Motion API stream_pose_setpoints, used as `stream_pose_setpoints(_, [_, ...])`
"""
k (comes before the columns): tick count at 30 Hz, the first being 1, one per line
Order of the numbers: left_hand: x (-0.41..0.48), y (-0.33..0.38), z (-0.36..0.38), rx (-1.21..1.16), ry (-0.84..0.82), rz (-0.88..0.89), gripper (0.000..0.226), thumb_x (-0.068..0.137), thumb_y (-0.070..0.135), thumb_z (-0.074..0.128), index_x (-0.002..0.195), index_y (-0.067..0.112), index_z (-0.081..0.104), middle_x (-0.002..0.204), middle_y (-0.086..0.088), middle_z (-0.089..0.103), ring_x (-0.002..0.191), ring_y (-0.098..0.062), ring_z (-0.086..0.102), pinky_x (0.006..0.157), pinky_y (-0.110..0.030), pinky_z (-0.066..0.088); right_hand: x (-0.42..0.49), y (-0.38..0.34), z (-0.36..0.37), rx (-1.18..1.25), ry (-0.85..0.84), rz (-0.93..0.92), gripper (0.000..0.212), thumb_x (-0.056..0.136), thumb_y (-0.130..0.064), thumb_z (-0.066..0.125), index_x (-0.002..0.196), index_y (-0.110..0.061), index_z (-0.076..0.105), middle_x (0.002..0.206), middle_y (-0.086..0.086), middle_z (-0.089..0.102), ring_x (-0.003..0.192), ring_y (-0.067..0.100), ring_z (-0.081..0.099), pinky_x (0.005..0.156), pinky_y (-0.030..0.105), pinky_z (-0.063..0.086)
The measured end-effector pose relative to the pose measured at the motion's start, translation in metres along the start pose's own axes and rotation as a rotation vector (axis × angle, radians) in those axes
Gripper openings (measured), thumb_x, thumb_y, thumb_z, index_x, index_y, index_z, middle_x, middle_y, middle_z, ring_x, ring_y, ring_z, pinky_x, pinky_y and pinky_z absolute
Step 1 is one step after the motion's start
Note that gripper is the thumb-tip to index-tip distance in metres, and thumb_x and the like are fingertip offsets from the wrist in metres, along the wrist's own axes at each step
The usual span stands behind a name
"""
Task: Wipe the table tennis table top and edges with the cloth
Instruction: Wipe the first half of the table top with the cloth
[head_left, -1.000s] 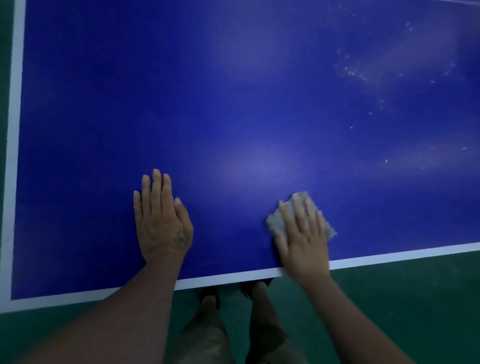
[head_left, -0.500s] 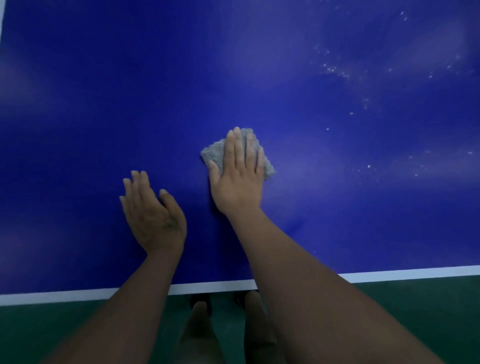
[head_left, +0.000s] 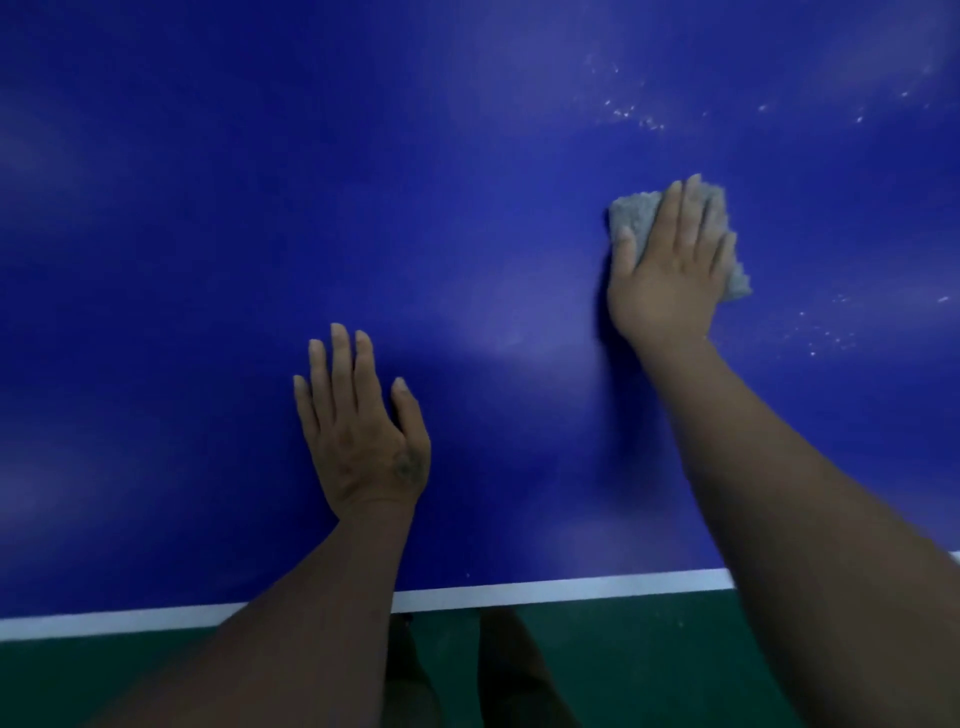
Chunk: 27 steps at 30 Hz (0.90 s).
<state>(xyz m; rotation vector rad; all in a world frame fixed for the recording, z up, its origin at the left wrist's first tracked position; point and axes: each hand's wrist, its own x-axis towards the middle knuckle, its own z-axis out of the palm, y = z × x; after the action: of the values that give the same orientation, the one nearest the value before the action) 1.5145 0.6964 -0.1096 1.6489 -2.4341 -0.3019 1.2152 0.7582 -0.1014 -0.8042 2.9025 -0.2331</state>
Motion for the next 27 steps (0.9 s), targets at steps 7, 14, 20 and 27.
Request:
stream_pose_setpoints(7, [0.002,0.000,0.000,-0.014,-0.016,-0.006,0.060,0.112,0.029,0.033,0.168,0.009,0.032,0.179,-0.006,0.021,0.168,-0.025,0.011,0.136,-0.053,0.009,-0.157,-0.079,0.030,0.099,-0.064,-0.450,0.071,0.112,-0.043,0.040,0.170,-0.009,0.018,0.179,0.008,0.010,0.166,0.029,0.005,0.133,0.055,0.013])
stream_pose_setpoints(14, [0.000,0.002,0.000,-0.023,-0.022,-0.014,0.059,0.112,0.026,0.035,0.168,0.009,0.032,0.179,-0.007,0.022,0.168,-0.026,0.010,0.136,-0.054,0.009,-0.115,0.021,0.011,0.046,-0.038,-0.508,0.066,0.109,-0.045,0.050,0.164,-0.009,0.039,0.173,0.008,0.031,0.164,0.030,0.022,0.131,0.054,0.021])
stream_pose_setpoints(20, [0.000,0.003,0.000,-0.017,-0.025,-0.009,0.059,0.112,0.028,0.030,0.168,0.009,0.031,0.179,-0.007,0.022,0.168,-0.027,0.010,0.136,-0.053,0.008,-0.033,0.062,-0.013,-0.022,-0.071,-0.030,0.074,0.111,-0.052,0.025,0.170,-0.008,0.017,0.179,0.008,0.011,0.166,0.032,0.006,0.133,0.055,0.009])
stream_pose_setpoints(27, [-0.002,0.002,-0.002,-0.022,-0.040,0.002,0.059,0.113,0.029,0.029,0.169,0.010,0.029,0.180,-0.006,0.019,0.168,-0.027,0.007,0.136,-0.053,0.006,-0.181,-0.045,0.018,0.013,-0.034,-0.120,0.065,0.115,-0.043,0.027,0.169,-0.007,0.023,0.178,0.010,0.014,0.166,0.032,0.007,0.133,0.055,0.012])
